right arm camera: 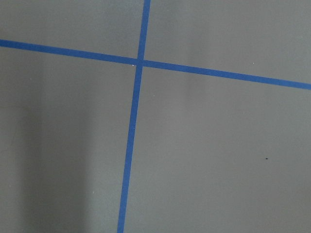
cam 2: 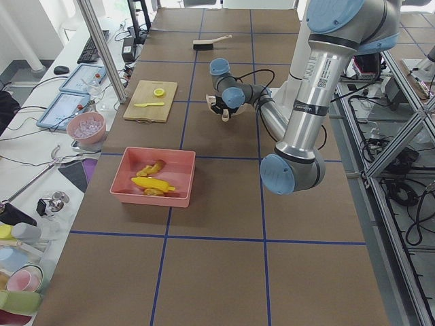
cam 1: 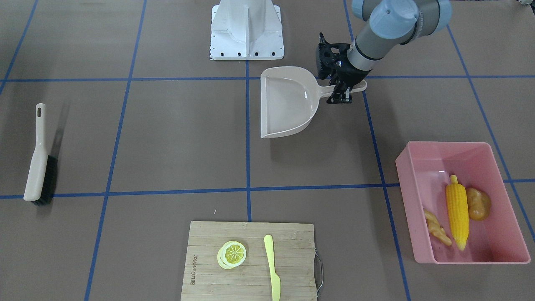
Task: Sweep and dump trash into bin
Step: 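Carry the empty dustpan away from the bin and lower it onto the table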
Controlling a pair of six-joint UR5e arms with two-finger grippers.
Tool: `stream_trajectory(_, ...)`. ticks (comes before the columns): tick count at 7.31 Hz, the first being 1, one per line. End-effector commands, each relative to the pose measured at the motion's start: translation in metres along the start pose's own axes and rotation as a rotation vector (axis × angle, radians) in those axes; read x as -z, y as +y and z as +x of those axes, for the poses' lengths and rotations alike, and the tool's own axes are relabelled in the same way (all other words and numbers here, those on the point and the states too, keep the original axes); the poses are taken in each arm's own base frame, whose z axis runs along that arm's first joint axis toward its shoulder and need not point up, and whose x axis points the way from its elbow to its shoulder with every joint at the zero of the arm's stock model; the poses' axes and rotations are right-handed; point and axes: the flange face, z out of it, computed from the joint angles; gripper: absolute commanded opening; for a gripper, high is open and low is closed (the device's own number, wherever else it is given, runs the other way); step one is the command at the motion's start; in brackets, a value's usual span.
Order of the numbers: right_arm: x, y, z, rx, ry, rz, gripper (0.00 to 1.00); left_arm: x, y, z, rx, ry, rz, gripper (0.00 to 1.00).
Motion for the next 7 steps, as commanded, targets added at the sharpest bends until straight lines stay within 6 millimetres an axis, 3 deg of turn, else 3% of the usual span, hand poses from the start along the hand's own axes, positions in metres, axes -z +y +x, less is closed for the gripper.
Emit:
stream_trajectory(1, 0.0, 0.0, 0.0, 0.0, -0.001, 0.0, 1.0, -0.021, 0.012, 0.016, -0.011, 0.027, -0.009, 0.0)
stream_trajectory(3, 0.001, -0.001, -0.001, 0.001, -0.002, 0.002, 1.0, -0.031, 0.011, 0.014, 0.11, 0.019, 0.024, 0.0)
stream_trajectory(5, 0.0, 0.0, 0.0, 0.0, -0.003, -0.002, 1.0, -0.049, 0.007, 0.02, 0.111, 0.046, 0.008, 0.0)
stream_trajectory(7, -0.005, 0.003, 0.003, -0.01, -0.003, -0.013, 1.0, -0.05, 0.005, 0.022, 0.103, 0.049, 0.011, 0.0)
